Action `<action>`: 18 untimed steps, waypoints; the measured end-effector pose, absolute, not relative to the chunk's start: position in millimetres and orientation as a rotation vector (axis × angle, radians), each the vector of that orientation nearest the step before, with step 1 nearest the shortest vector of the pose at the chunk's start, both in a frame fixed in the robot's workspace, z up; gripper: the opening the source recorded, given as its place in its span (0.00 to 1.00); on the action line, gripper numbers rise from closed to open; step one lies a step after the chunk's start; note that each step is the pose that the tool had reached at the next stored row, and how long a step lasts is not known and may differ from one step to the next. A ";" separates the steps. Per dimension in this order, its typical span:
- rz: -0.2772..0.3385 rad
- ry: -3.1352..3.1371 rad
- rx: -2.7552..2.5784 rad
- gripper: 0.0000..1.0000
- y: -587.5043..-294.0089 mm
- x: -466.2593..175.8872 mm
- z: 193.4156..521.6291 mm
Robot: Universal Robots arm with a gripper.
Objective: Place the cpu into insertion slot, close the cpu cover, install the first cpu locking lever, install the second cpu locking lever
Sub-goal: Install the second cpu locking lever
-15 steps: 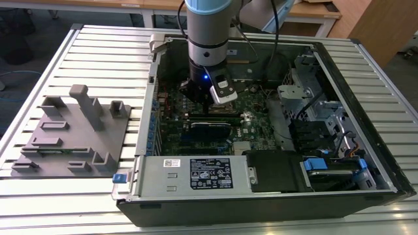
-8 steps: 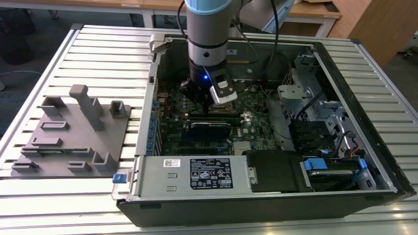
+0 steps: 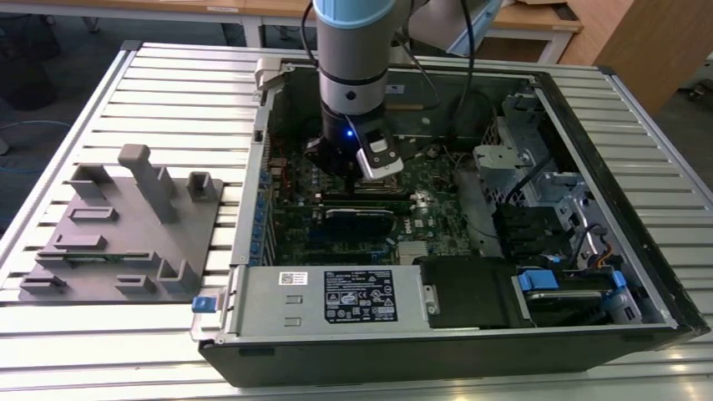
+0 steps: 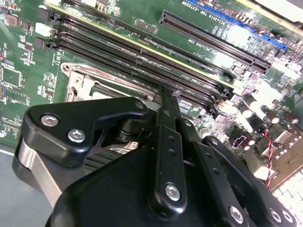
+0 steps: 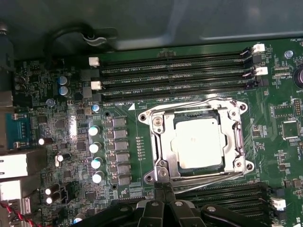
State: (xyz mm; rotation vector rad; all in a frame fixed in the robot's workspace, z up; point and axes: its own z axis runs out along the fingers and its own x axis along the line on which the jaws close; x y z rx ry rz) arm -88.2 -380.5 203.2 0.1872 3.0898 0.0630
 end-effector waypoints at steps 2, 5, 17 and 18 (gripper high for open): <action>0.072 3.090 0.188 0.10 -381.2 -88.8 202.8; 0.086 3.090 0.188 0.10 -382.3 -89.5 201.8; 0.138 3.090 0.189 0.10 -386.4 -90.3 198.7; 0.142 3.090 0.189 0.10 -386.4 -90.6 198.6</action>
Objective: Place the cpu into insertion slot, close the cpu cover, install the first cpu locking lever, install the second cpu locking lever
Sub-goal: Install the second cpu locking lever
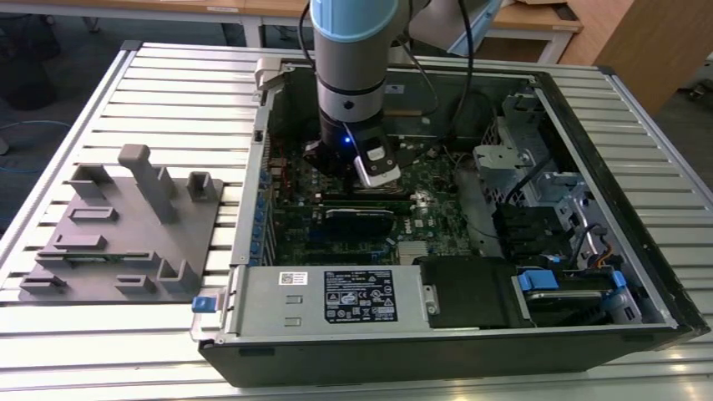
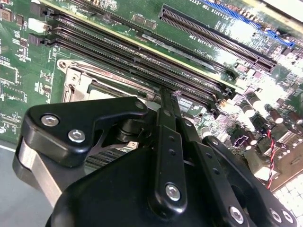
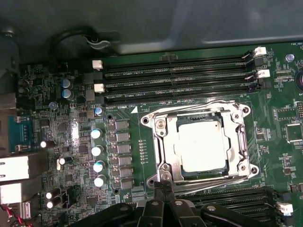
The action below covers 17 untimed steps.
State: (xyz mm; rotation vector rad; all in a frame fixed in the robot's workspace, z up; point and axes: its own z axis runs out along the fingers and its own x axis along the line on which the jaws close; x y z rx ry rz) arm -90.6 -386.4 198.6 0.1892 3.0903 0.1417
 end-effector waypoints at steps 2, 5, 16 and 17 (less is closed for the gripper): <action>0.153 3.090 0.189 0.10 -386.4 -91.1 198.2; 0.165 3.090 0.190 0.10 -386.5 -91.8 197.7; 0.173 3.090 0.190 0.10 -387.8 -95.1 194.1; 0.173 3.090 0.190 0.10 -388.0 -96.2 193.2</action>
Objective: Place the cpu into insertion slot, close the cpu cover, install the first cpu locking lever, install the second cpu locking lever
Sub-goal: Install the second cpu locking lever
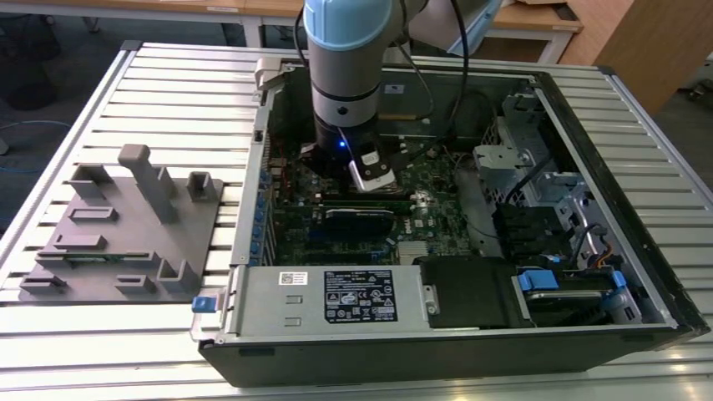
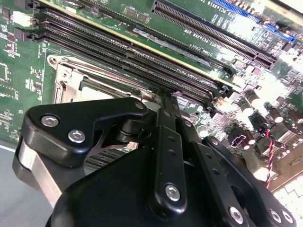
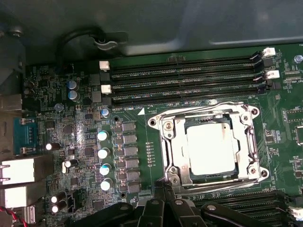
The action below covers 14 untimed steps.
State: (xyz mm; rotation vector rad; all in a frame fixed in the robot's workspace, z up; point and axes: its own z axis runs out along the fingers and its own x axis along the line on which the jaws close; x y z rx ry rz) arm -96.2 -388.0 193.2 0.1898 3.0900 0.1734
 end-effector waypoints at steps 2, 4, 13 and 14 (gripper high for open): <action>0.174 3.090 0.190 0.10 -388.0 -96.3 193.1; 0.174 3.090 0.190 0.10 -388.0 -96.4 193.1; 0.175 3.089 0.190 0.10 -387.9 -96.3 196.2; 0.174 3.090 0.190 0.10 -387.9 -96.4 197.4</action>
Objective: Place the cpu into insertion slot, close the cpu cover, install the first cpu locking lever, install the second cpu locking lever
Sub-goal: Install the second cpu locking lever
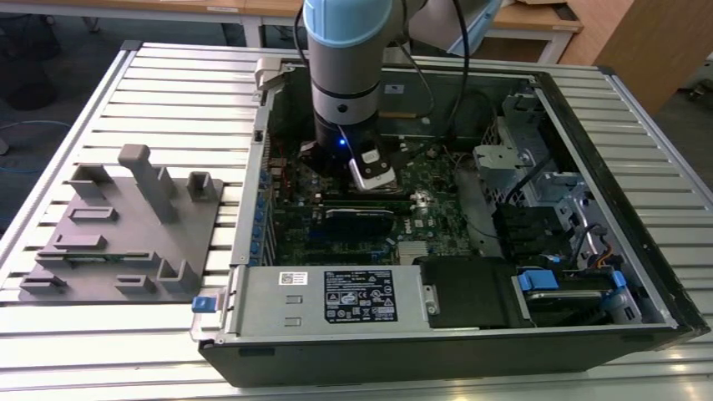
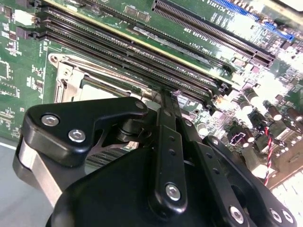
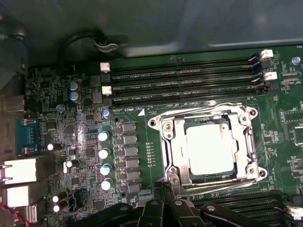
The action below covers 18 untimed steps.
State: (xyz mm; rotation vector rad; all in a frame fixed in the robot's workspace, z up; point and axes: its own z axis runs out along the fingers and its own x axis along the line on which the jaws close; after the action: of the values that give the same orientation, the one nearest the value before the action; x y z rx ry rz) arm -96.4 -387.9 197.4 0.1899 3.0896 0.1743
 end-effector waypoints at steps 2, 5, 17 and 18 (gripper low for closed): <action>0.174 3.090 0.190 0.10 -388.0 -96.4 200.0; 0.174 3.090 0.190 0.10 -388.0 -96.4 204.3; 0.174 3.090 0.190 0.10 -387.9 -96.3 219.4; 0.174 3.089 0.190 0.10 -387.9 -96.3 219.4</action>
State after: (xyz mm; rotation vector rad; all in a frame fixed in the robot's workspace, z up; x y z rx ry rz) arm -96.3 -387.9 219.4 0.1898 3.0895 0.1743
